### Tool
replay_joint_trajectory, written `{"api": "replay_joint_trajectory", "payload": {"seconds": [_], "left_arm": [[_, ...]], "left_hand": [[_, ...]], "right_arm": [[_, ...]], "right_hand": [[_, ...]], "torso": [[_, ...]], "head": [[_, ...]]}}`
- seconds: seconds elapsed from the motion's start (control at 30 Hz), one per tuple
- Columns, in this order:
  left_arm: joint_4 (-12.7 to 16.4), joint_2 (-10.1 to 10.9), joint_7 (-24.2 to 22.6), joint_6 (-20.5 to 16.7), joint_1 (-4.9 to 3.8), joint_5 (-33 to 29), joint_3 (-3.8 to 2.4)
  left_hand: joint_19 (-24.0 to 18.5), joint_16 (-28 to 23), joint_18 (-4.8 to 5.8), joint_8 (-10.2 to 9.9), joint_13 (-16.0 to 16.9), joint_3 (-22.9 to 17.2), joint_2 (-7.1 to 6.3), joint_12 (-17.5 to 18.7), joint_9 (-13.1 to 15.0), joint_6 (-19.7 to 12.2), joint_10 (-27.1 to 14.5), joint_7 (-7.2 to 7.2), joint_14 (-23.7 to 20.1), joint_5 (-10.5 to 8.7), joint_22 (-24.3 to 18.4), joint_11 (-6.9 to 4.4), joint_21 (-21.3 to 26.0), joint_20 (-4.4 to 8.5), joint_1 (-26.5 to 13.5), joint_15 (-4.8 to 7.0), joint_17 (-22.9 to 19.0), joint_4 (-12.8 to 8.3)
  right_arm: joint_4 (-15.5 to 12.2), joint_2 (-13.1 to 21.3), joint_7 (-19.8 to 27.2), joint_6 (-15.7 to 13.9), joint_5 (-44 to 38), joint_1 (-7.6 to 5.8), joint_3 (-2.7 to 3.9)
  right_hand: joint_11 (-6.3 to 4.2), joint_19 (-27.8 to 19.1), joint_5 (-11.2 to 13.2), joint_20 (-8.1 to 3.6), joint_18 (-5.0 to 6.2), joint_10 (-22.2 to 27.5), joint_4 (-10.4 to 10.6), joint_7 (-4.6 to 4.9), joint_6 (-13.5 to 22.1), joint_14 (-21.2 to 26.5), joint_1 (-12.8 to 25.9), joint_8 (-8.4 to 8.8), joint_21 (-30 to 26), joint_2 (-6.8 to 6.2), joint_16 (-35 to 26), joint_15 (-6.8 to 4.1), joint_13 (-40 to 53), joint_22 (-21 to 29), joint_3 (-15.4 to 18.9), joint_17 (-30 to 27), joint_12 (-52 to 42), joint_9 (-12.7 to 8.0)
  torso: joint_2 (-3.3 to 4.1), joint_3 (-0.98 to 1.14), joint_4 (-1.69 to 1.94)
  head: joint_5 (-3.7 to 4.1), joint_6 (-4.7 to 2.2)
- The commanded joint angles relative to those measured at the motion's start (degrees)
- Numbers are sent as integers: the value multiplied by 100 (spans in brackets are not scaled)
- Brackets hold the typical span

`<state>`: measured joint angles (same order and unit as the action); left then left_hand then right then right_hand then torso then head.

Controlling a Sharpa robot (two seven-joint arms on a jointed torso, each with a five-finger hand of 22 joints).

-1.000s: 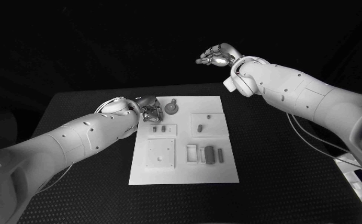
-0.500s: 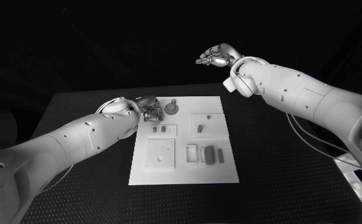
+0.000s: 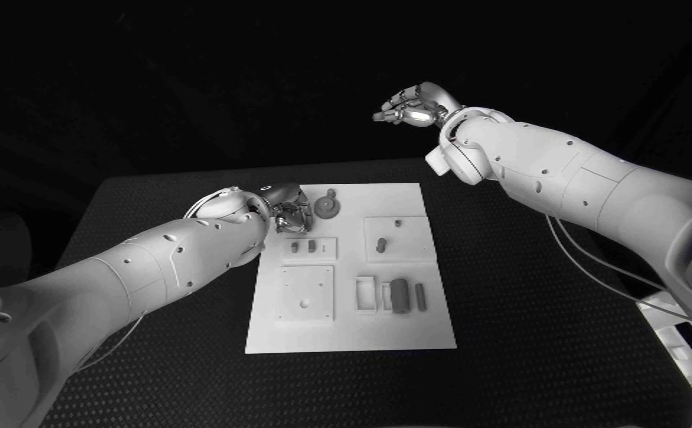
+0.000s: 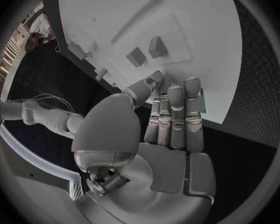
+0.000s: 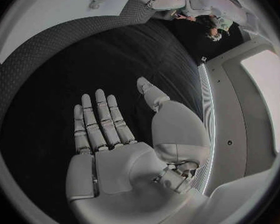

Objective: Assemble the parts on the task board

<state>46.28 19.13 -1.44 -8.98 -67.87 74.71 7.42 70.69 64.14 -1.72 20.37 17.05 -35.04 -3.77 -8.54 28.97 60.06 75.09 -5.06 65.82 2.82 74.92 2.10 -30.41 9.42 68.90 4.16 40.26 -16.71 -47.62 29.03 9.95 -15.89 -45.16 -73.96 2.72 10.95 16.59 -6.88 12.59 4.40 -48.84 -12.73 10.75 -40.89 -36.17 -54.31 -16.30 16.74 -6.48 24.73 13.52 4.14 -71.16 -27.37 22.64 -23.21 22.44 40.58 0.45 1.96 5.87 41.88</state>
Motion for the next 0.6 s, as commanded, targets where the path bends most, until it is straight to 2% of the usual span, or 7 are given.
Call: {"api": "replay_joint_trajectory", "payload": {"seconds": [0.03, 0.3, 0.6], "left_arm": [[32, -44, -27, 203, 19, -3, 7], [-71, -76, 54, 249, 20, 50, 15], [-82, -104, 0, 207, 54, 50, 127]], "left_hand": [[4, 33, -367, 15, 7, -20, 46, 32, 15, 95, 28, -57, 39, 21, 109, 2, -31, 28, 9, 4, 10, 10], [6, 34, -368, 14, 10, -22, 47, 38, 16, 97, 31, -56, 39, 22, 111, 1, -32, 30, 13, 5, 11, 9], [6, 35, -368, 13, 14, -26, 49, 43, 19, 104, 38, -52, 37, 23, 114, -1, -33, 32, 22, 7, 14, 6]], "right_arm": [[-6, 4, 67, 75, -2, 0, 3], [-6, 4, 64, 80, -2, 0, 3], [0, -4, 66, 83, -2, 0, 3]], "right_hand": [[23, 28, 12, 6, 31, 19, -29, 274, 36, -34, 13, -37, -38, 49, -20, 6, -6, -7, 10, 10, -6, -10], [23, 29, 12, 6, 31, 19, -30, 274, 36, -34, 13, -38, -44, 48, -22, 6, -6, -9, 10, 11, -6, -12], [24, 30, 12, 6, 31, 20, -30, 273, 37, -34, 13, -40, -49, 49, -25, 6, -7, -12, 11, 11, -6, -14]], "torso": [[0, 0, 2], [3, 0, 0], [2, -4, 1]], "head": [[8, 4], [13, 5], [27, 12]]}}
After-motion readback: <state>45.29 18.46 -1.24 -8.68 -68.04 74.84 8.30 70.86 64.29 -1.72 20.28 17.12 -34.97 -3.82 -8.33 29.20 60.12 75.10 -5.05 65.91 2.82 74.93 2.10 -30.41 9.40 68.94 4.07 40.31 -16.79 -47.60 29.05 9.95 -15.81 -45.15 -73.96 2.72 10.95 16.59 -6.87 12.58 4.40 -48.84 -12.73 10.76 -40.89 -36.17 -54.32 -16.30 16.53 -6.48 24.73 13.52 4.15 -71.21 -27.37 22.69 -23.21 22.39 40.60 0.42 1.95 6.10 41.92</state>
